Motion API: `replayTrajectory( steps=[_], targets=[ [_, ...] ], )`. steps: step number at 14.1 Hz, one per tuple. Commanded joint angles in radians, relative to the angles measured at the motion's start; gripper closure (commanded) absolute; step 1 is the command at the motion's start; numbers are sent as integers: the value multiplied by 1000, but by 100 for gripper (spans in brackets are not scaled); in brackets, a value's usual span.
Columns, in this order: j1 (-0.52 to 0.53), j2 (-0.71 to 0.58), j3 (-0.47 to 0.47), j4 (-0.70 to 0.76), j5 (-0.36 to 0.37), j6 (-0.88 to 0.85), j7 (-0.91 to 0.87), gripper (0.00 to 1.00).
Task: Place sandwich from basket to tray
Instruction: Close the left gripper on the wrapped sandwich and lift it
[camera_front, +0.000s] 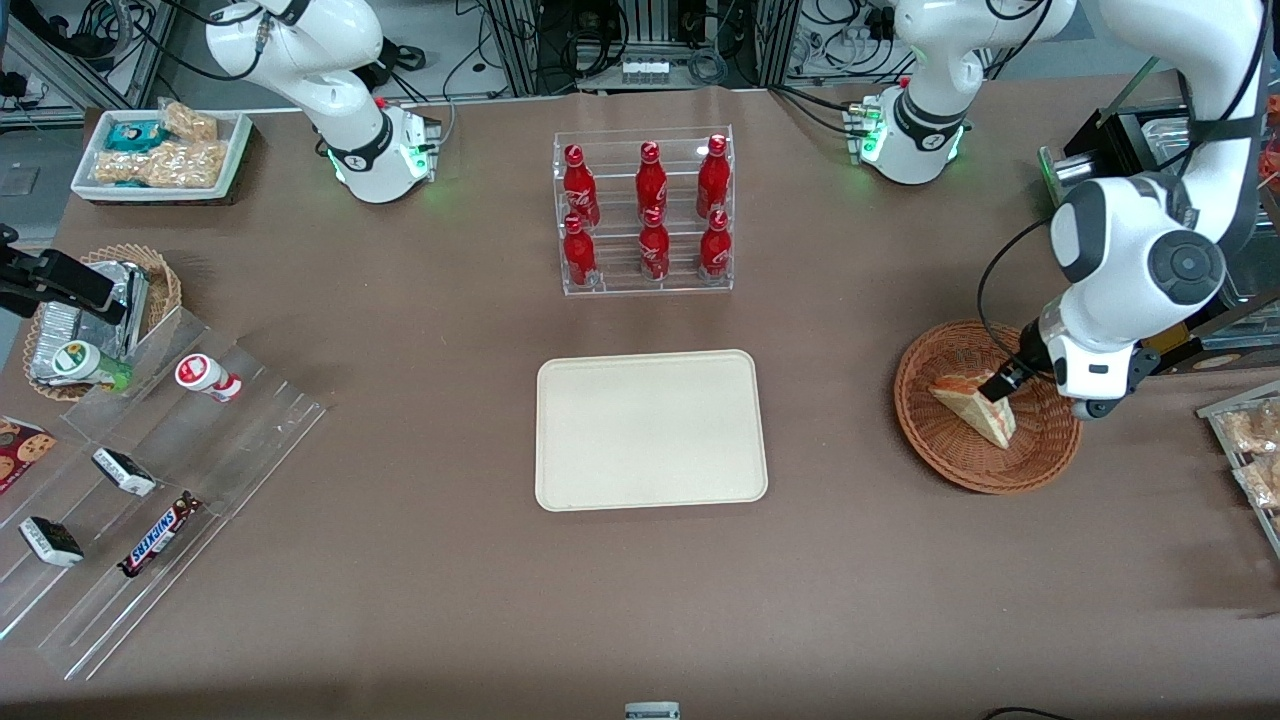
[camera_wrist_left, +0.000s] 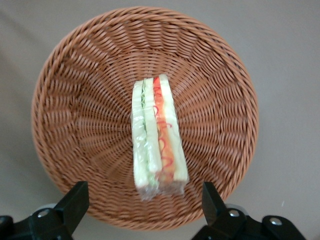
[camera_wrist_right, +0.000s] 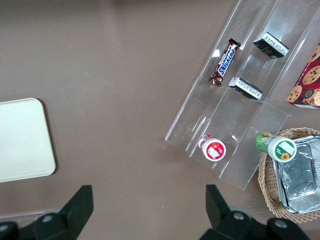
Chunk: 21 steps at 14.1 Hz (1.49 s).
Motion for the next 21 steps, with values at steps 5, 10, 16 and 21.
replayTrajectory(
  steps=[5,10,16,21],
  targets=[
    [-1,114,2,6,5,130,-158,0],
    [-3,105,1,-2,11,104,-227,91],
    [-53,74,-64,196,-6,-181,-216,93],
    [-135,158,-212,361,-56,-201,-168,95]
  ],
)
